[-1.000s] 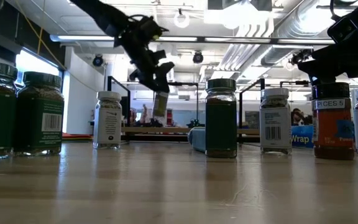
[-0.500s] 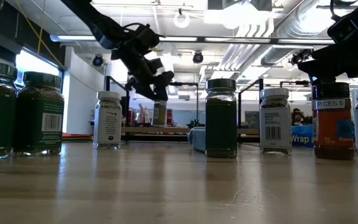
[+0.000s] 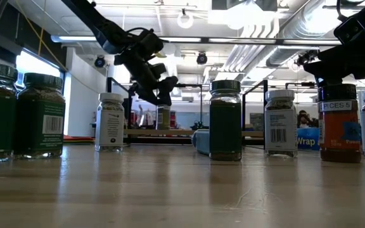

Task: Shelf spices
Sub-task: Put the black seasoning bottle on the shelf

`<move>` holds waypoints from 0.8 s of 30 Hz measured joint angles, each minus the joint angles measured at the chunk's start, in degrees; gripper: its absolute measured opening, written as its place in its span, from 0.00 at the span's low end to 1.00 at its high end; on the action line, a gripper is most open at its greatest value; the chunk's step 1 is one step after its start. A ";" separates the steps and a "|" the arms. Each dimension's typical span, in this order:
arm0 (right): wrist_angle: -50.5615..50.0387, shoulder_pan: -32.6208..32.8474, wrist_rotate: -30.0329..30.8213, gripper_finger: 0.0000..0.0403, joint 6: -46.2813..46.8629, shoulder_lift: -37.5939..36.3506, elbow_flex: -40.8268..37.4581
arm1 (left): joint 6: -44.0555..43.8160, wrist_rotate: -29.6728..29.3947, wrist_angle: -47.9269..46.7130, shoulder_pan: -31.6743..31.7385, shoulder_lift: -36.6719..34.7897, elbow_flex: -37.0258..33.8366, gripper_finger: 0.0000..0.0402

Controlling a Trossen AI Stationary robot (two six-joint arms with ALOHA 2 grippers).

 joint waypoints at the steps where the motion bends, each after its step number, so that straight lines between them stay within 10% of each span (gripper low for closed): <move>1: 0.00 0.02 0.00 0.40 0.01 0.00 -0.01 | 0.42 0.03 -0.07 0.00 0.02 -0.02 0.56; 24: 0.00 0.02 0.00 0.40 0.00 0.00 -0.01 | 3.86 -7.97 -5.39 -0.02 -0.22 2.36 0.64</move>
